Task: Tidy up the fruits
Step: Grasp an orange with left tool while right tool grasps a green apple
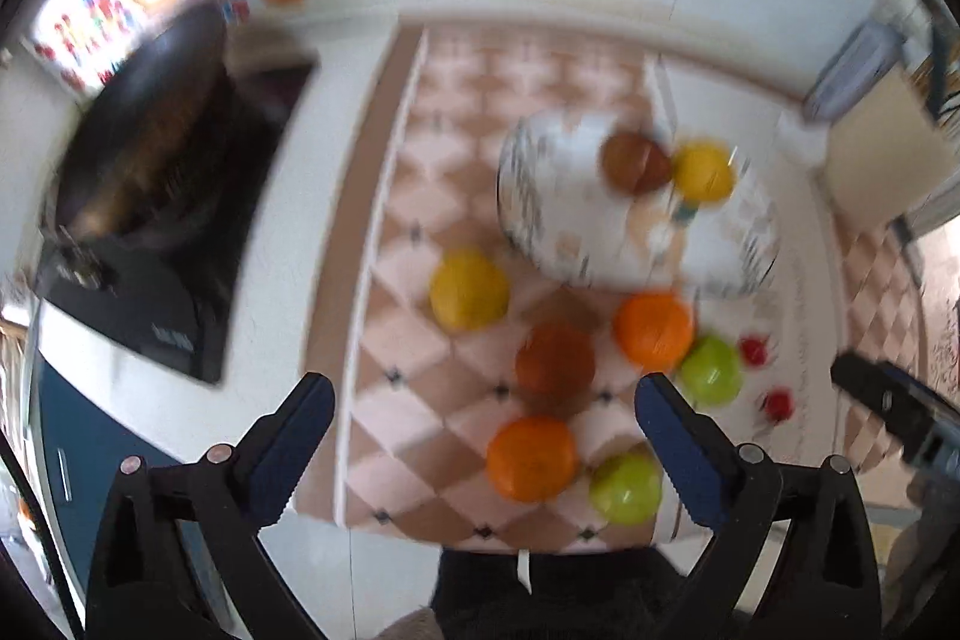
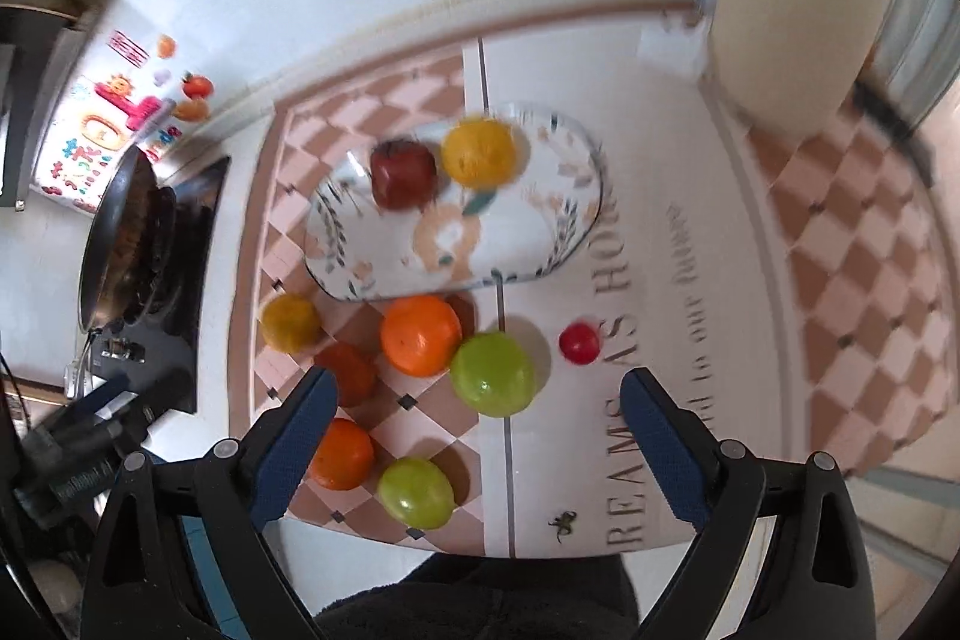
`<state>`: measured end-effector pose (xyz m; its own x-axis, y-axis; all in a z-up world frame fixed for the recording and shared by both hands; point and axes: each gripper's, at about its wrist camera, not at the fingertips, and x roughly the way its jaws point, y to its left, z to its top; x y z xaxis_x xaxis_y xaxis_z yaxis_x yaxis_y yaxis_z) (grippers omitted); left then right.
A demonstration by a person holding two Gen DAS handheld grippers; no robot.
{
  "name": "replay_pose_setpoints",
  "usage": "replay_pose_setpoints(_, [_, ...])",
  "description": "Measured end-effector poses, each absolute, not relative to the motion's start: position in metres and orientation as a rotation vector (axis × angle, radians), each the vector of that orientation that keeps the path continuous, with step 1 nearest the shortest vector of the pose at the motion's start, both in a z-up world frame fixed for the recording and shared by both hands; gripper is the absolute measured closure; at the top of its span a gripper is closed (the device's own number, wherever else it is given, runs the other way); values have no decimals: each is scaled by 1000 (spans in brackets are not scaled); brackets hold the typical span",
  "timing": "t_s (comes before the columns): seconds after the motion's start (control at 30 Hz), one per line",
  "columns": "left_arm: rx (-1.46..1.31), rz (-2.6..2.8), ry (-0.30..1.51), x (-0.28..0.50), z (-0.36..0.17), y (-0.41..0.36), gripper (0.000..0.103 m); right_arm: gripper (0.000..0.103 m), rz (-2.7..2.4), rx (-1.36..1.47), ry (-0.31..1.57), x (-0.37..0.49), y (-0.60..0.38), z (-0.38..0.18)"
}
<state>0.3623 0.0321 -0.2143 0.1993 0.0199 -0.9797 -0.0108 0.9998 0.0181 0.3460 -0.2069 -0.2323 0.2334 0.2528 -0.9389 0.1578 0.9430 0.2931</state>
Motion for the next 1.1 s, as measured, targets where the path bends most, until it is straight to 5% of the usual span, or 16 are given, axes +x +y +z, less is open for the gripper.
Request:
replay_pose_setpoints(0.27, [-2, 3, 1607, 354, -300, 27, 1, 19, 132, 307, 1502, 373, -184, -324])
replay_pose_setpoints(0.43, [-10, -19, 1678, 351, -326, 22, 1, 40, 169, 261, 1576, 378, -173, -355])
replay_pose_setpoints(0.67, [38, -104, 1737, 345, -350, -3, 4, 40, 125, 202, 1624, 347, -189, -354])
replay_pose_setpoints(0.7, [51, -112, 1738, 343, -353, -7, 8, 40, 115, 207, 1628, 342, -193, -355])
replay_pose_setpoints(0.77, [87, -123, 1761, 339, -360, -12, 41, 40, 110, 242, 1627, 334, -199, -355])
replay_pose_setpoints(1.1, [131, -93, 1712, 335, -359, -5, 41, 33, 84, 347, 1621, 327, -222, -358])
